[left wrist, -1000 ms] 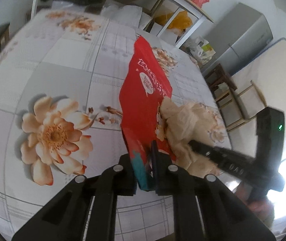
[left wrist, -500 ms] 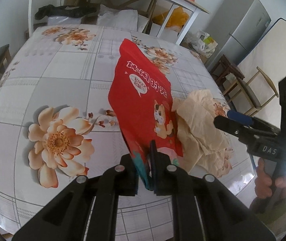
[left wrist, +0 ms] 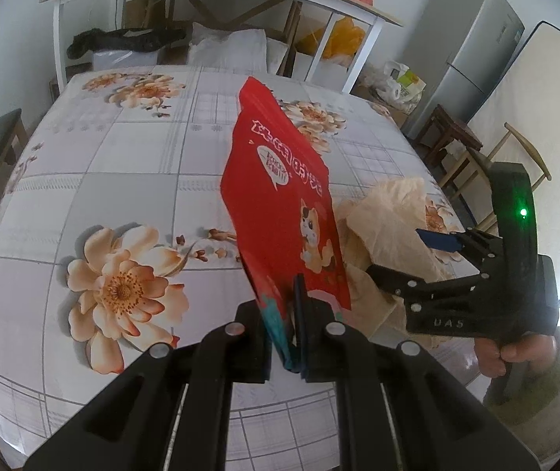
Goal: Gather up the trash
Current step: 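Lift the tan paper with the right gripper while the left gripper holds the bag, then carry bag and paper over the blue wastebasket with both grippers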
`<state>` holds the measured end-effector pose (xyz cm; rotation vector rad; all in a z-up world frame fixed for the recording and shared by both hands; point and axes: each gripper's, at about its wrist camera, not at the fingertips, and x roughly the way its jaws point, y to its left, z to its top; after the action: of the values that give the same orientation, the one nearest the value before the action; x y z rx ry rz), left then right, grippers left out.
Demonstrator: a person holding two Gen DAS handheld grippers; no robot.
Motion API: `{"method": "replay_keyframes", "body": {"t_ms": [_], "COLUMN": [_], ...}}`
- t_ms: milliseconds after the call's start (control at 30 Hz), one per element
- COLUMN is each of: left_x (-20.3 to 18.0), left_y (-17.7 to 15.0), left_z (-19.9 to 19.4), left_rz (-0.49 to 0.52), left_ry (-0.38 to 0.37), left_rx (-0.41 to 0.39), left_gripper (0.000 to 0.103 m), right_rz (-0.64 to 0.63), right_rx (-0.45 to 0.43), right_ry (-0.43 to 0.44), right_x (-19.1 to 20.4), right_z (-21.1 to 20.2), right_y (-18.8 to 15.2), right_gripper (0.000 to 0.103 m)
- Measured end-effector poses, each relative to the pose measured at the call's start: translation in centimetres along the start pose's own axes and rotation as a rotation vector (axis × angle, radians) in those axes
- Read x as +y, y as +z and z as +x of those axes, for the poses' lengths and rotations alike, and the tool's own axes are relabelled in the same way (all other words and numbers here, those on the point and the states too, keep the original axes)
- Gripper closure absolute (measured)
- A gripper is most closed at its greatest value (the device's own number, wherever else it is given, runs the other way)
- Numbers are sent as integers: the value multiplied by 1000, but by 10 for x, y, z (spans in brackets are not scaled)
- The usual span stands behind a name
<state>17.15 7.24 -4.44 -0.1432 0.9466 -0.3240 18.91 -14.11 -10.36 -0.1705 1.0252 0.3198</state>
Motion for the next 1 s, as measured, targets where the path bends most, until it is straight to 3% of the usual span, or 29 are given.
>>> {"method": "replay_keyframes", "body": {"t_ms": [433,667,1000], "left_x": [-7,-10,-16], "left_y": [-1,-1,10], "left_z": [-7,-10,-31], "left_rz": [31,45,45], "left_ry": [27,31,-22], "left_rx": [-25,-38,-105], "left_gripper": [94,98,102], "right_rz": [56,103,251], "right_rx": [9,13,-78], "right_ry": [-35,-44,-34], "right_x": [0,-1,-34], "right_z": [-4,-6,-43], "right_y": [1,0,-7], "right_gripper": [62,95,99]}}
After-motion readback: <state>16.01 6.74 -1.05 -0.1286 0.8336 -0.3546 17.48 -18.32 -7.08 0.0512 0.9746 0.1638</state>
